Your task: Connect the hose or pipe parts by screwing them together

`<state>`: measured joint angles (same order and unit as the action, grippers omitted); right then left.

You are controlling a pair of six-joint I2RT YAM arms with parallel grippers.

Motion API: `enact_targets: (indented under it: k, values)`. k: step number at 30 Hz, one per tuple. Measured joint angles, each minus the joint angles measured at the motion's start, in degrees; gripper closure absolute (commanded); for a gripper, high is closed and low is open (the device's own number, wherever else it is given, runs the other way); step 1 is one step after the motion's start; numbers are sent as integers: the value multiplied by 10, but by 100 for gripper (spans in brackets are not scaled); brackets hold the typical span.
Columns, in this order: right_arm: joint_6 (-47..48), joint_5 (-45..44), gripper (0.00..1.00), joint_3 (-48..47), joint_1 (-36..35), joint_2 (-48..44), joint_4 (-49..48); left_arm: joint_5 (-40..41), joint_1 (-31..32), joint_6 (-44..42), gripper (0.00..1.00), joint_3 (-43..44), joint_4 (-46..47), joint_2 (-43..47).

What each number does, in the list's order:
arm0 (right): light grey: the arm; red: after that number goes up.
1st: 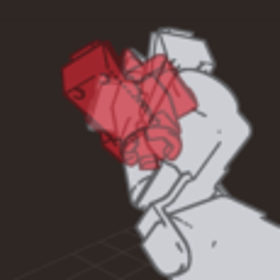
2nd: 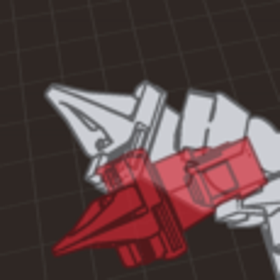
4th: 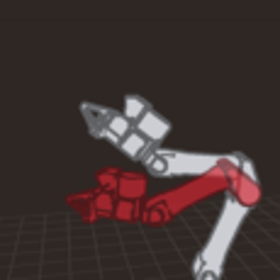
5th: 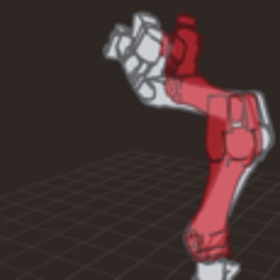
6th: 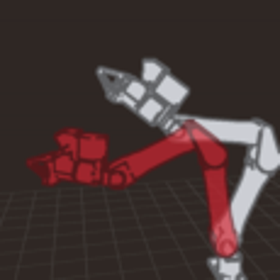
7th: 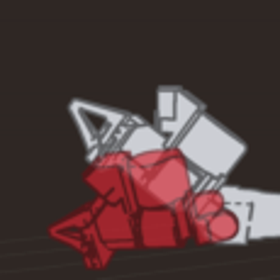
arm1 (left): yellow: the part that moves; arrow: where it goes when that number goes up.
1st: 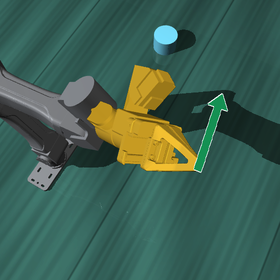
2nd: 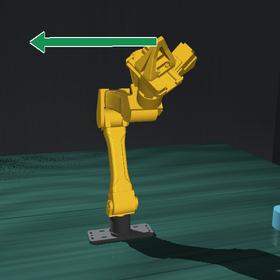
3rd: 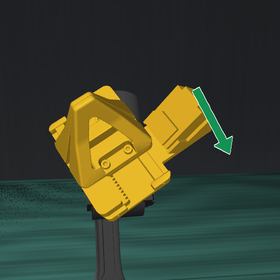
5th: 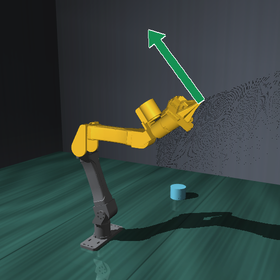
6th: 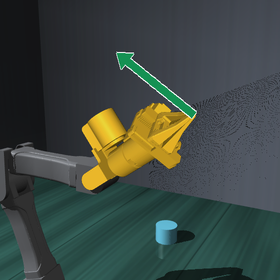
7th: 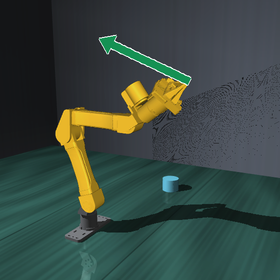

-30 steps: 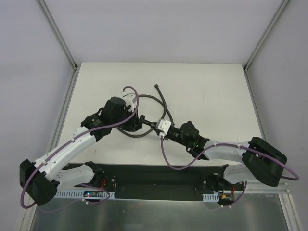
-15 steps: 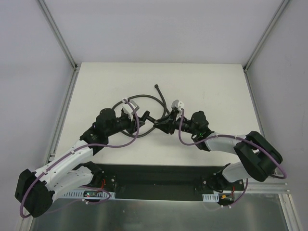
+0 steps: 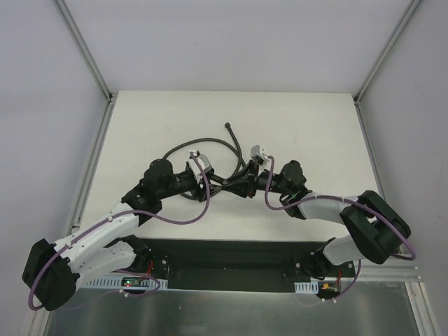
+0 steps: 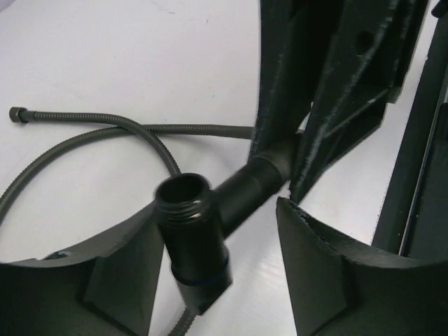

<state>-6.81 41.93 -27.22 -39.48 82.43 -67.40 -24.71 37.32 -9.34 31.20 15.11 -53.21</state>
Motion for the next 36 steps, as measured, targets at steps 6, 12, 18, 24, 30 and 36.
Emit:
enact_targets:
  k: [6,12,18,24,30,36]
  values:
    - [42,16,99,0,2,-28,-6,-2,6,44,14,7,-28,50]
    - [137,-19,99,0,12,-63,63,33,6,137,16,49,-122,112]
    - [281,-88,100,0,-2,-103,152,121,6,299,16,145,-252,97]
    - [471,-196,100,0,-74,-174,226,157,0,465,19,225,-350,66]
    - [602,-288,100,4,-144,-194,235,151,-48,595,22,260,-412,51]
    - [678,-351,100,16,-190,-194,233,84,-78,680,25,271,-430,10]
